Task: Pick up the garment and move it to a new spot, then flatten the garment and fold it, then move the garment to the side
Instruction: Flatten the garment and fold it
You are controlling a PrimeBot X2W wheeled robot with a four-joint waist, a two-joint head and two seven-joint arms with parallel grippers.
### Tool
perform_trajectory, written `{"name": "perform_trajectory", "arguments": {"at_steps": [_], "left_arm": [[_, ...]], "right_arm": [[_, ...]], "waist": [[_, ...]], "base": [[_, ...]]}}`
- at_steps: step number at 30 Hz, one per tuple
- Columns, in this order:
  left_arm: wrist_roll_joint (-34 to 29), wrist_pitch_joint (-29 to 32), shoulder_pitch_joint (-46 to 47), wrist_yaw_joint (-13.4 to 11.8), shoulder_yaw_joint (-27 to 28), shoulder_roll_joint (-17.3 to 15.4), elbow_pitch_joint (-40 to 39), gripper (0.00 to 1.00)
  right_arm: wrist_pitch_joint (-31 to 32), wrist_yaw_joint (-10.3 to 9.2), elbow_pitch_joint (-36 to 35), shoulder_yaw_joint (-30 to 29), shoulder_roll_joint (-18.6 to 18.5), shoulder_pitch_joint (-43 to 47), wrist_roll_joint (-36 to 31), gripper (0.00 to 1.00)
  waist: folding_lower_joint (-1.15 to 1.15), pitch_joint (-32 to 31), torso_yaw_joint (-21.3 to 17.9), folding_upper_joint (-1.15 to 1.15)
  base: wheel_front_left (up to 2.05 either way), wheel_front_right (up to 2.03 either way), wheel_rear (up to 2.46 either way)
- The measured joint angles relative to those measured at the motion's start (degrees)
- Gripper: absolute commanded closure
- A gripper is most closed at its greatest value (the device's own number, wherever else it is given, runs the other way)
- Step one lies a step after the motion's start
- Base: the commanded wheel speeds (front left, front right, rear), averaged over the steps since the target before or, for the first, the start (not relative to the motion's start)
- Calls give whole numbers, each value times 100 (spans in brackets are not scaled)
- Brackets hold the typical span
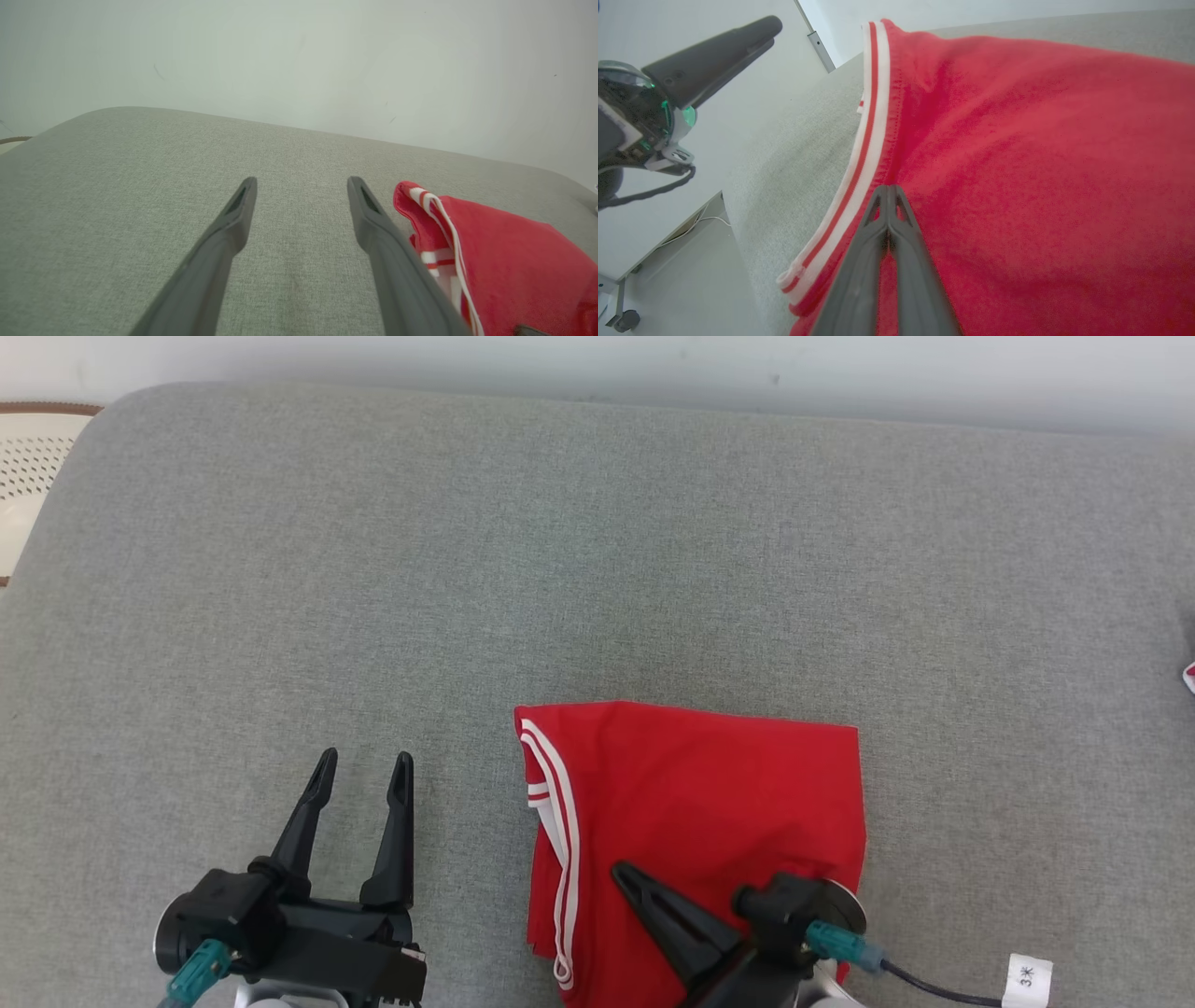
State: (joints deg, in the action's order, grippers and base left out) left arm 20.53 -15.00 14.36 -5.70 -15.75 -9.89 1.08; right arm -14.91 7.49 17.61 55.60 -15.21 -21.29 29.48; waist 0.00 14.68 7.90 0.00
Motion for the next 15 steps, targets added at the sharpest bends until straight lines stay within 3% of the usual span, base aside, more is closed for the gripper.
{"name": "perform_trajectory", "arguments": {"at_steps": [7,15], "left_arm": [[-99,-1,2,10,23,14,10,0],[-118,-1,-4,3,149,-80,-44,0]], "right_arm": [[-4,0,-589,-612,147,90,97,100],[-5,0,-1633,-2121,12,734,-309,100]], "waist": [[0,-35,-91,0],[0,-100,-320,0]], "base": [[0,0,0],[0,0,0]]}}
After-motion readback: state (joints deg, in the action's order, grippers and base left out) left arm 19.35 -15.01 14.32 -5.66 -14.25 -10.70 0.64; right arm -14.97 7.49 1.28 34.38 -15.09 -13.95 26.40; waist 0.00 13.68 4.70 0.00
